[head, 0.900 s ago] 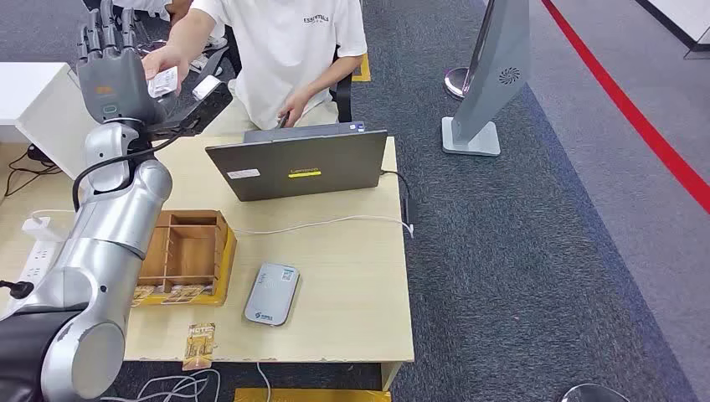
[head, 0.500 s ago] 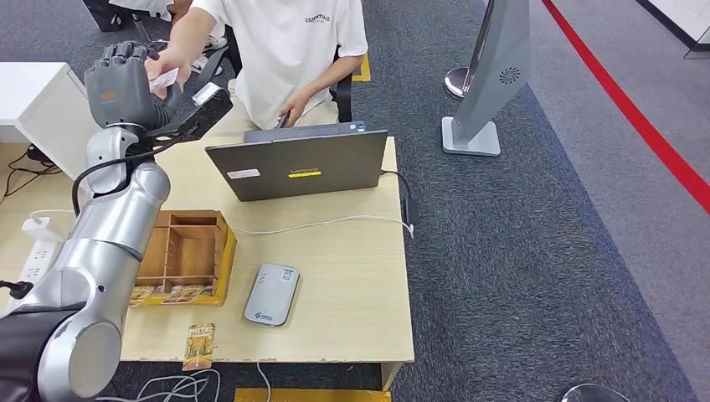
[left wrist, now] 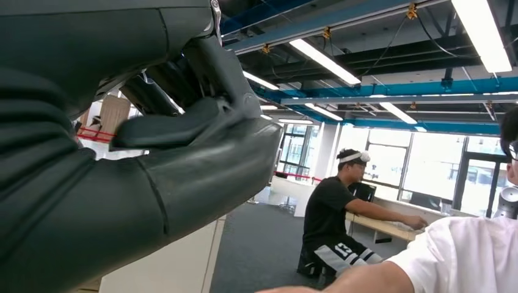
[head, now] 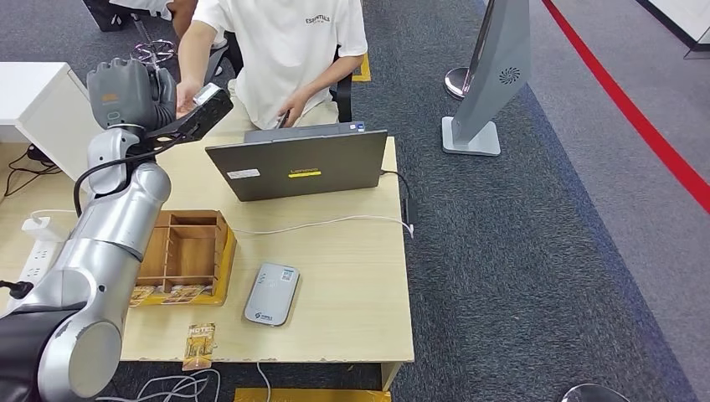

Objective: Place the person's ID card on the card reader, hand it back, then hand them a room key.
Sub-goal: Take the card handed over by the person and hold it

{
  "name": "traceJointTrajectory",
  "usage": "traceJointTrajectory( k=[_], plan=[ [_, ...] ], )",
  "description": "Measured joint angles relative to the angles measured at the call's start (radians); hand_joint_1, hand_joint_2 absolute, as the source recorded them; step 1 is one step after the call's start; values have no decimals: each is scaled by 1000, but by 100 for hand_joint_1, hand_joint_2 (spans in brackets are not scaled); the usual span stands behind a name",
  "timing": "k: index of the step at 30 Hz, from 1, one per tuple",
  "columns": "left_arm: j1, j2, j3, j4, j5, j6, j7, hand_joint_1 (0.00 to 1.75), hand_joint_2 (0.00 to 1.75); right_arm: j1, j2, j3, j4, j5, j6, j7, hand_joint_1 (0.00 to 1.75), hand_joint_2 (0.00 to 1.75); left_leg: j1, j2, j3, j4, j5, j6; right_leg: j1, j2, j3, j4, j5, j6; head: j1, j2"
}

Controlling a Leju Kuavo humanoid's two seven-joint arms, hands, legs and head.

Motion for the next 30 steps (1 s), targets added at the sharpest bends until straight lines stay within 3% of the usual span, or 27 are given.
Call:
traceJointTrajectory(
  k=[6, 11, 16, 20, 24, 30],
  plan=[
    [56, -23, -33, -69, 123, 57, -115, 175, 175, 0, 0, -1, 0, -6, -15, 9, 0, 0, 0, -1, 0, 0, 0, 0, 0, -1, 0, 0, 0, 0, 0, 0],
    [238, -42, -127, -335, 262, 65, -174, 175, 175, 3, 0, -7, 0, -24, -43, 25, 0, 0, 0, 0, 0, 0, -1, 0, 0, 0, 0, -1, 0, 0, 0, 0],
    [424, -42, -249, -616, 309, 67, -182, 175, 175, 11, 0, -25, 0, -40, -64, 28, 0, 0, 0, -1, -1, 0, -1, 1, 0, -1, -1, -1, -1, 1, 0, 0],
    [503, -36, -302, -745, 334, 74, -209, 175, 175, 16, 0, -36, 0, -51, -75, 34, 0, 0, 0, 0, -1, 0, -1, 1, 0, -1, -1, -1, -1, 2, 0, 0],
    [630, -17, -383, -876, 329, 80, -233, 175, 175, 21, 0, -56, 0, -70, -99, 44, 0, 0, 0, 0, -1, 0, -2, 1, 0, -1, -1, -1, -2, 2, 0, 0],
    [771, 11, -470, -896, 342, 88, -218, 175, 175, 26, 0, -76, 0, -72, -121, 41, 0, 0, 0, -1, -2, 0, -2, 1, 0, -1, -2, -1, -3, 2, 0, 0]
  ],
)
